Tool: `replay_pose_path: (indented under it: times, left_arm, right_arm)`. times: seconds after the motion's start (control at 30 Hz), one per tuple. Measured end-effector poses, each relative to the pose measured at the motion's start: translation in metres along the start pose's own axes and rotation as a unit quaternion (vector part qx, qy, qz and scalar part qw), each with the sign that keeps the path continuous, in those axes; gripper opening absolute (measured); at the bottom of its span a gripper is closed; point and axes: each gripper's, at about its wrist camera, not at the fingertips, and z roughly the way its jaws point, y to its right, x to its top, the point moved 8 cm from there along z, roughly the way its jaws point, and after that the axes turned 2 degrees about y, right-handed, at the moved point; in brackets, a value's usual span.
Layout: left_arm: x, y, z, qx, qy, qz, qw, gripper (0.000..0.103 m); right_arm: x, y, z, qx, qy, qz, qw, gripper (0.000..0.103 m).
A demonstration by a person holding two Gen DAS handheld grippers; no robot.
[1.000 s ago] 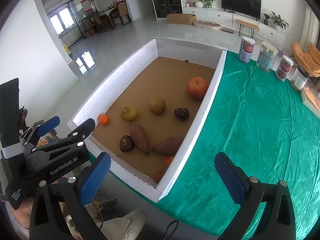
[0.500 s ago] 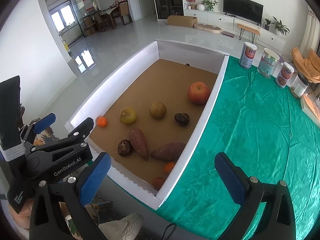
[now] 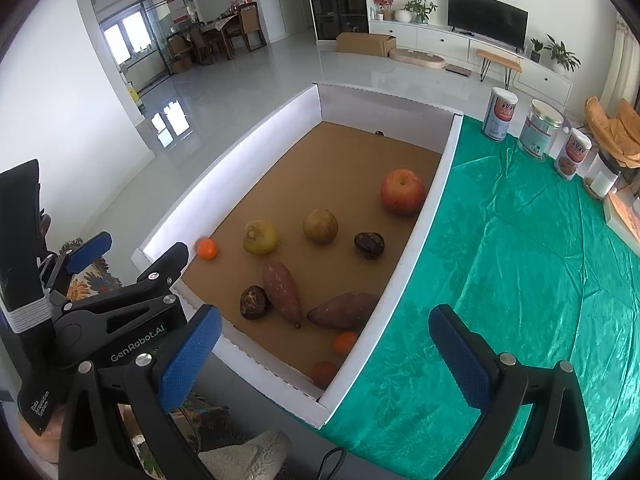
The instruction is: Organize fruits
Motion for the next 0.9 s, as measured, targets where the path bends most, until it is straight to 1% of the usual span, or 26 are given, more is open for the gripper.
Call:
replay_pose_path:
  times: [0.4, 0.9]
  left_arm:
    - [0.0025, -0.0002, 0.0007, -0.004, -0.001, -0.001, 1.0, 0.098]
    - [0.0051, 0.0012, 0.0058, -0.03, -0.017, -0.01, 0.9993, 0.097]
  right_arm:
    - [0.0034, 0.0008, 0.002, -0.001, 0.002, -0.001, 1.0, 0.103]
    - [0.0081, -0.0005, 0.0058, -0.005, 0.001, -0.004, 1.0, 0.103]
